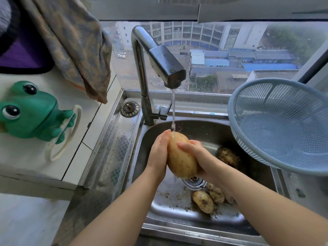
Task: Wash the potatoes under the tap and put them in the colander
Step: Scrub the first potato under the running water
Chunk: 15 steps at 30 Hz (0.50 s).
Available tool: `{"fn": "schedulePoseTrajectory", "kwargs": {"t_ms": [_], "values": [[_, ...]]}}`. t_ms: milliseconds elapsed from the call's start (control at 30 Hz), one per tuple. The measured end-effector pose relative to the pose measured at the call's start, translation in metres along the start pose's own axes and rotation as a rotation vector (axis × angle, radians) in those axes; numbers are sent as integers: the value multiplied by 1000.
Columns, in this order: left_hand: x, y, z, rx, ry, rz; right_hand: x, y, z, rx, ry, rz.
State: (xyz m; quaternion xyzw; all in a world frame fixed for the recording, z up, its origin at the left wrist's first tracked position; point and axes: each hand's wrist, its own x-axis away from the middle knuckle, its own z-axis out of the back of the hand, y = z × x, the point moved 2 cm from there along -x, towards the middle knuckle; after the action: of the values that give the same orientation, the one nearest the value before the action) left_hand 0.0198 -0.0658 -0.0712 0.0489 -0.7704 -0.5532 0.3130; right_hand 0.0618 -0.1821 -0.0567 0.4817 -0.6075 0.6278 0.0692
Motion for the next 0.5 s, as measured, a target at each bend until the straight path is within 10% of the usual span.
{"fn": "schedulePoseTrajectory", "kwargs": {"t_ms": [133, 367, 500], "values": [[1, -2, 4, -167, -68, -59, 3, 2, 3, -152, -72, -47], [-12, 7, -3, -36, 225, 165, 2, -5, 1, 425, -3, 174], [-14, 7, -4, 17, 198, 275, 5, -6, 3, 353, -6, 221]]}}
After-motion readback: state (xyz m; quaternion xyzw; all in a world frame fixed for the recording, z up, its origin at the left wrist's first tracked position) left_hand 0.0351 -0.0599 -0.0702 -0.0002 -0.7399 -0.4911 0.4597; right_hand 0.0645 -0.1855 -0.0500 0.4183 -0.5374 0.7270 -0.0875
